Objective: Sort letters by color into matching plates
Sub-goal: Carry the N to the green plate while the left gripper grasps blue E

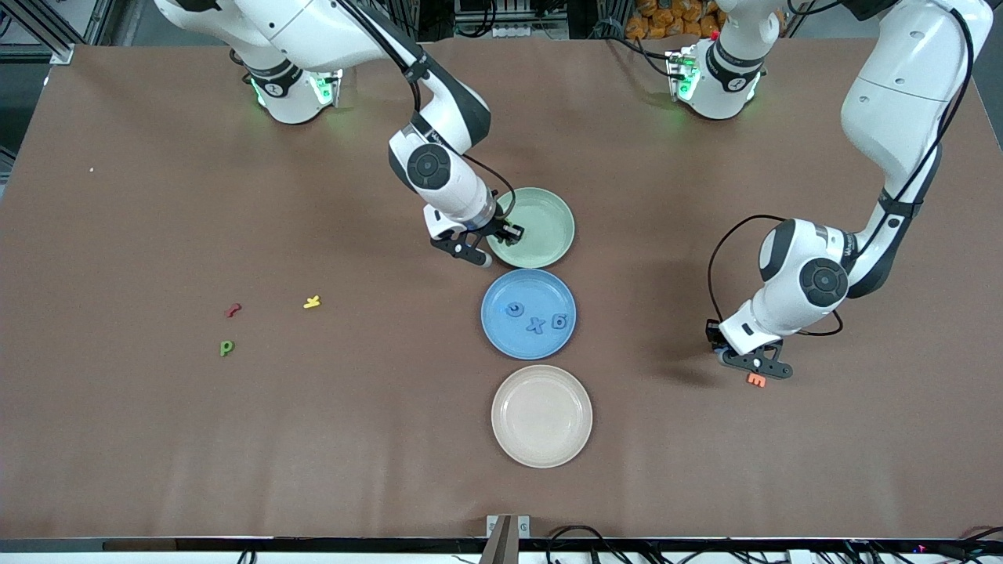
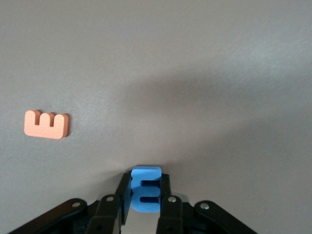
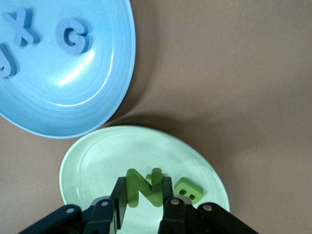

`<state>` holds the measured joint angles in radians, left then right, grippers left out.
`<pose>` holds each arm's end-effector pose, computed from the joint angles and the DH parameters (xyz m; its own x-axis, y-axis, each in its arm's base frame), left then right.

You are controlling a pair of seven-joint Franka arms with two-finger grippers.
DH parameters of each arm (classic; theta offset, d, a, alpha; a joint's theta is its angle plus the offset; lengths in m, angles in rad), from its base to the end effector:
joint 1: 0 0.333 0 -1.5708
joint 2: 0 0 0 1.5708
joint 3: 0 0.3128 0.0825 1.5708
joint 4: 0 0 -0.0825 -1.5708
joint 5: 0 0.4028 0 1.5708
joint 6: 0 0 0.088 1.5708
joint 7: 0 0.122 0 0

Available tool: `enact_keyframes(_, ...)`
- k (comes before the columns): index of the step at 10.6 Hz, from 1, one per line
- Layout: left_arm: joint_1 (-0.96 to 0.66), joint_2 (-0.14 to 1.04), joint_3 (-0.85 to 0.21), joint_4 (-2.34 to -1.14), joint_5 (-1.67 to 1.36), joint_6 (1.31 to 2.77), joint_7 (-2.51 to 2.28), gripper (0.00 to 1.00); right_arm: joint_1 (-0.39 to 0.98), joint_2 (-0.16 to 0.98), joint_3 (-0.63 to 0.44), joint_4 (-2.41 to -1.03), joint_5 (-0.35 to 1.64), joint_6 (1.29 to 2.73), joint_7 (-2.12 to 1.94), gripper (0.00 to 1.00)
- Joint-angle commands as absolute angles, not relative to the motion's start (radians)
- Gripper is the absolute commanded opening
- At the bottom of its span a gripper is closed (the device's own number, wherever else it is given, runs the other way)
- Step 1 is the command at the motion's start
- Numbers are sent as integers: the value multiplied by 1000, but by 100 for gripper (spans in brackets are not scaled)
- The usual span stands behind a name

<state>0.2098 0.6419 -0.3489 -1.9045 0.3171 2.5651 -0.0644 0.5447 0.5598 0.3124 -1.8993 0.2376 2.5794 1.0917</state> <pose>0.6386 -0.0879 0.1497 0.9627 -0.2599 0.0756 -0.2621 -0.9648 0.0209 0.4391 0.4919 0.1990 0.8727 -0.4297 -0.2317 -0.4777 -0.8494 -0.2244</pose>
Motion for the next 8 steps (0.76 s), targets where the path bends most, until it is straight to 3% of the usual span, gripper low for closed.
enact_keyframes(1, 210, 557, -409, -1930, 339, 2495, -184, 0, 568, 603, 343, -1841, 221, 2579, 1169, 0)
enact_keyframes(4, 212, 508, -466, -1927, 337, 2415, -277, 0, 580, 606, 360, -1838, 219, 2579, 1200, 5)
enact_keyframes(5, 212, 496, -486, -1922, 334, 2395, -303, 0, 581, 609, 368, -1839, 219, 2577, 1201, 23)
enact_keyframes(6, 212, 482, -501, -1918, 327, 2364, -325, 0, 581, 607, 368, -1839, 219, 2576, 1210, 77)
enact_keyframes(7, 212, 470, -524, -1908, 325, 2335, -346, 0, 581, 606, 368, -1839, 215, 2571, 1213, 100)
enact_keyframes(8, 210, 471, -544, -1884, 324, 2292, -377, 0, 577, 597, 368, -1839, 215, 2562, 1212, 100)
